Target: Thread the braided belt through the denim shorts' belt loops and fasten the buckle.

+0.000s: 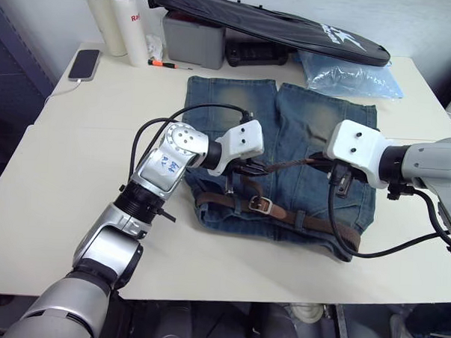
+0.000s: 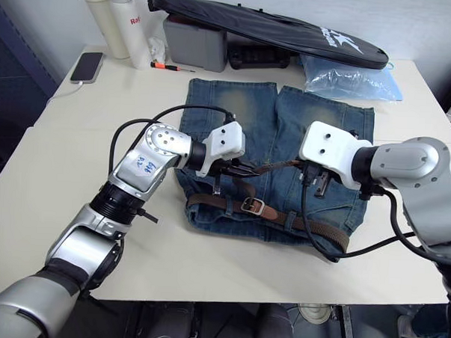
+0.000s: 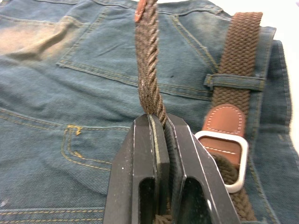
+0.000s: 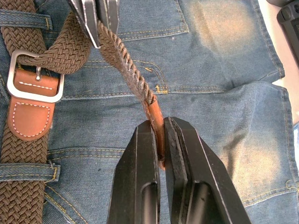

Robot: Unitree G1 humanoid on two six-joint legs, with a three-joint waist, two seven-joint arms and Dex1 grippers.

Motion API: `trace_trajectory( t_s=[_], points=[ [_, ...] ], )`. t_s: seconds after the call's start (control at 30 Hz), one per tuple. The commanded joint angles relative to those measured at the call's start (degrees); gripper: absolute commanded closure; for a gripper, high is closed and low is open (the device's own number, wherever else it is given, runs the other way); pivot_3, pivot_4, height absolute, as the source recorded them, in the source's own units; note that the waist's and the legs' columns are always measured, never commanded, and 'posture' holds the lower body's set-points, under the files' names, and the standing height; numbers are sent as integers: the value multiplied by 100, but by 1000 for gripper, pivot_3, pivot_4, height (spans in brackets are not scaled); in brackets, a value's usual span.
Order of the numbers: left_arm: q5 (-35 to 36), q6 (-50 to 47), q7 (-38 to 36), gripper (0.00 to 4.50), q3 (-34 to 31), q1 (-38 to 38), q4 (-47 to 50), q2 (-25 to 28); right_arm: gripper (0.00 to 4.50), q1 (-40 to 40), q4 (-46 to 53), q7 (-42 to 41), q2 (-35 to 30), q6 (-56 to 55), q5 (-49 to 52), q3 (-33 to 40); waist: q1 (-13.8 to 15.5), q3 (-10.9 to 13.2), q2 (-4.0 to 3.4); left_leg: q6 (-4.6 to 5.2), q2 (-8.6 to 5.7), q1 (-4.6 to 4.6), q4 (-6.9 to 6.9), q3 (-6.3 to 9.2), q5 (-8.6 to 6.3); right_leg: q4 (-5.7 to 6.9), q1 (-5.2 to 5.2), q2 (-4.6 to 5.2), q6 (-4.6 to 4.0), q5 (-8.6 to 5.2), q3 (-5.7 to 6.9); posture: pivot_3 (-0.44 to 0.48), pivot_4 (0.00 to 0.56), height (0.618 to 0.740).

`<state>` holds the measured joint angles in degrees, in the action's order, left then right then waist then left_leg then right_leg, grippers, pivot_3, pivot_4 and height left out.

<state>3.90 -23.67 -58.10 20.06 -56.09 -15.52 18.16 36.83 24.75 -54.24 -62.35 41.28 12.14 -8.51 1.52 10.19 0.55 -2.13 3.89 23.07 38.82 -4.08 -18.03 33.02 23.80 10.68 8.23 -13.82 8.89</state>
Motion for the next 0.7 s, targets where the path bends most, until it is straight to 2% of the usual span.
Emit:
trace_trajectory(
  t_s=[0.03, 0.1, 0.5, 0.53, 0.6, 0.7],
  points=[
    [-77, 323, 92, 2638, -71, -216, 60, -88, 4500, 119, 109, 69, 78, 97, -19, 197, -2, 0, 0, 1, 0, 0, 2, 0, 0, 0, 0, 0, 0, 0, 0, 0, 150, 740],
    [-94, 224, 102, 1789, -31, -227, 94, -131, 4500, 130, 137, 99, 116, 178, -10, 195, -3, 0, 0, 1, 0, 0, 2, 0, -1, 1, 0, 0, 1, 0, 0, 0, 150, 740],
    [-114, 241, 424, 1789, -162, -341, -137, -437, 4500, 70, 209, 207, 206, 411, -5, 279, -6, 0, 0, 2, 0, 1, 8, 0, -1, 7, 0, 0, 1, 1, -1, 0, 150, 740],
    [-112, 253, 422, 2311, -163, -343, -152, -449, 4500, 65, 218, 214, 204, 421, -2, 286, -6, 0, 0, 2, 0, 1, 9, 0, -1, 8, 0, 0, 1, 1, -1, 0, 150, 740],
    [-138, 278, 421, 2723, -140, -349, -184, -465, 4500, 60, 236, 226, 211, 439, 17, 305, 2, 0, 0, 2, 0, 1, 12, 0, -1, 9, 0, 0, 1, 1, -2, 0, 150, 740],
    [-174, 320, 427, 4010, -127, -367, -243, -490, 4500, 58, 270, 233, 209, 464, 40, 330, -1, 0, 0, 3, 0, 2, 15, 1, -2, 11, 0, 1, 1, 1, -2, 0, 150, 740]
  ],
)
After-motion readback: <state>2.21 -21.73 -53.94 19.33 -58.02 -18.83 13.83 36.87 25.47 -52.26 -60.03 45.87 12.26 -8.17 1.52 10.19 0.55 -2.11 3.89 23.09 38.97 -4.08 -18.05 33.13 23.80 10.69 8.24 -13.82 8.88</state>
